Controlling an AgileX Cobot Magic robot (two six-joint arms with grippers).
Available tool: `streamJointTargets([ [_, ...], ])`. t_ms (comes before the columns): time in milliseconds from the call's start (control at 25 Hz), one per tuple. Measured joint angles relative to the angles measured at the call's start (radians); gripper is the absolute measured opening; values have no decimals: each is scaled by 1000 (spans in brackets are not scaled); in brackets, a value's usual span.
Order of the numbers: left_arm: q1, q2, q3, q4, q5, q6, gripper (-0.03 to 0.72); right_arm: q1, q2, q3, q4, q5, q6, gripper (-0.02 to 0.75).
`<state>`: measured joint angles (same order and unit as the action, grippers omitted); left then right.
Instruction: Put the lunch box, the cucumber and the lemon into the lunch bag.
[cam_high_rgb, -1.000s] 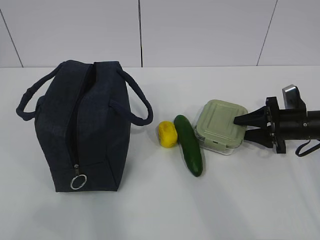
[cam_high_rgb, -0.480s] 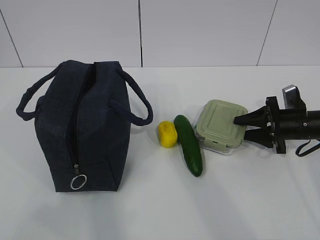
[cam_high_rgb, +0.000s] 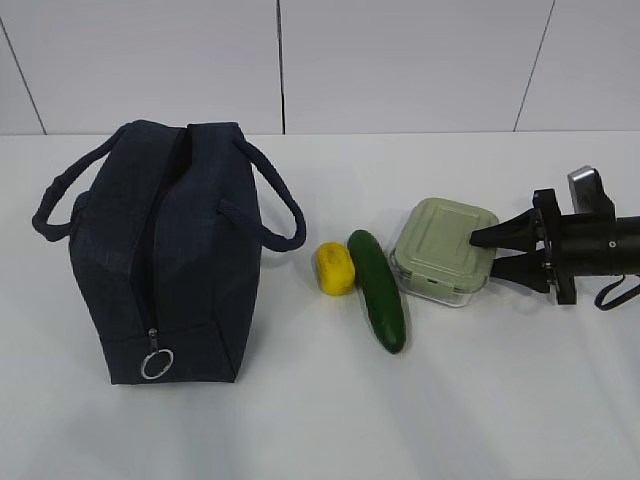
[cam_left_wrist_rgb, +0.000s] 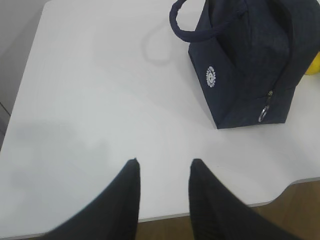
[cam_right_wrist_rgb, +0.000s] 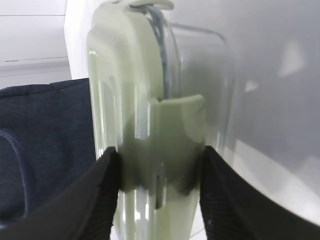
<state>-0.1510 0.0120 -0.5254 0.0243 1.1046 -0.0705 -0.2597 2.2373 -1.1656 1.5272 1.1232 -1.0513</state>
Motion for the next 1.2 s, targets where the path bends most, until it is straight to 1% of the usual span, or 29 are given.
streamJointTargets([
  [1080,0,0,0,0,0,0,239,0,-50,0,-20,-6,28,351],
  [1200,0,0,0,-24,0,0,239,0,-80,0,-25,-6,35,351],
])
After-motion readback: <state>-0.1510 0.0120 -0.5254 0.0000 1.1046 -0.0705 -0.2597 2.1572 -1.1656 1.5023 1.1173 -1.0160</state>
